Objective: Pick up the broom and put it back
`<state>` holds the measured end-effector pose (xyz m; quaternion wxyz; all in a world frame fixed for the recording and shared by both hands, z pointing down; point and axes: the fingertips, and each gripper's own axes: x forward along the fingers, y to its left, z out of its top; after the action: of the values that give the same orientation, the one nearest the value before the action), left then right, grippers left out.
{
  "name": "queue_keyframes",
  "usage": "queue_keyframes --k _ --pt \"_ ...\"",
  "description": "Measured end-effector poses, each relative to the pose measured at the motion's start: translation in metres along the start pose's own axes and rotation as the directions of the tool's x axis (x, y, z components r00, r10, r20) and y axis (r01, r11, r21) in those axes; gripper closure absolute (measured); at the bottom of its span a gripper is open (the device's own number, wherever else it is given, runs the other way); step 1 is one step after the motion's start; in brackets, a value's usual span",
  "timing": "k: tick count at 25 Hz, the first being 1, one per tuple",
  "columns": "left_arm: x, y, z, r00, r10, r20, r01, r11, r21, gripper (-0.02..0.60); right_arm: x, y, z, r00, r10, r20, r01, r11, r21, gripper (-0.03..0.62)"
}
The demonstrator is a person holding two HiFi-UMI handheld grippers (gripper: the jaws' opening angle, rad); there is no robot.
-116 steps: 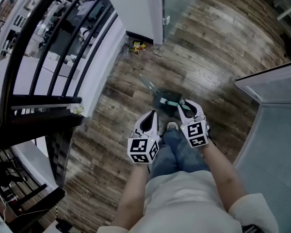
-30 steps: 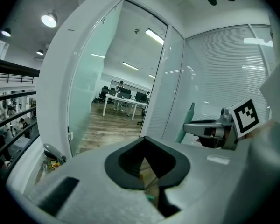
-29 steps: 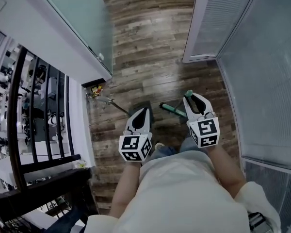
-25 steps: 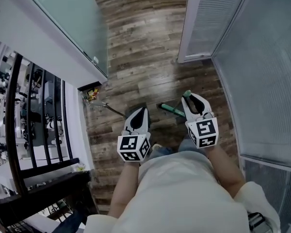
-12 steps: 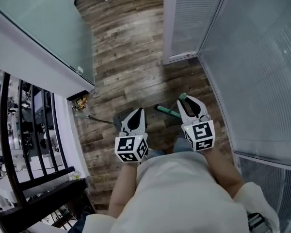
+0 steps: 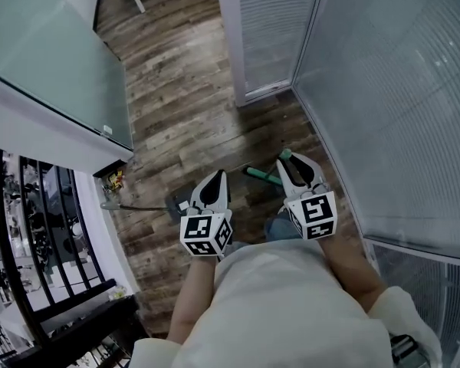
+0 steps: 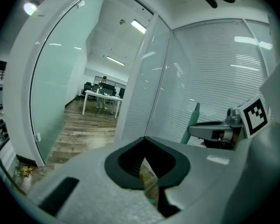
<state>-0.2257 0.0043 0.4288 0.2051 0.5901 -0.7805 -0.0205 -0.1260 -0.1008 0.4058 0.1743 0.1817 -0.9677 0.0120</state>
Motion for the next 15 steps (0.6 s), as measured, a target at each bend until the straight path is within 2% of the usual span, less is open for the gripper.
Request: queue_keyframes --k 15 --pt "0.101 -0.081 0.006 0.994 -0.102 -0.038 0.103 0.994 0.041 0.575 -0.026 -0.13 -0.028 0.989 -0.144 -0.033 0.145 0.988 0.046 0.502"
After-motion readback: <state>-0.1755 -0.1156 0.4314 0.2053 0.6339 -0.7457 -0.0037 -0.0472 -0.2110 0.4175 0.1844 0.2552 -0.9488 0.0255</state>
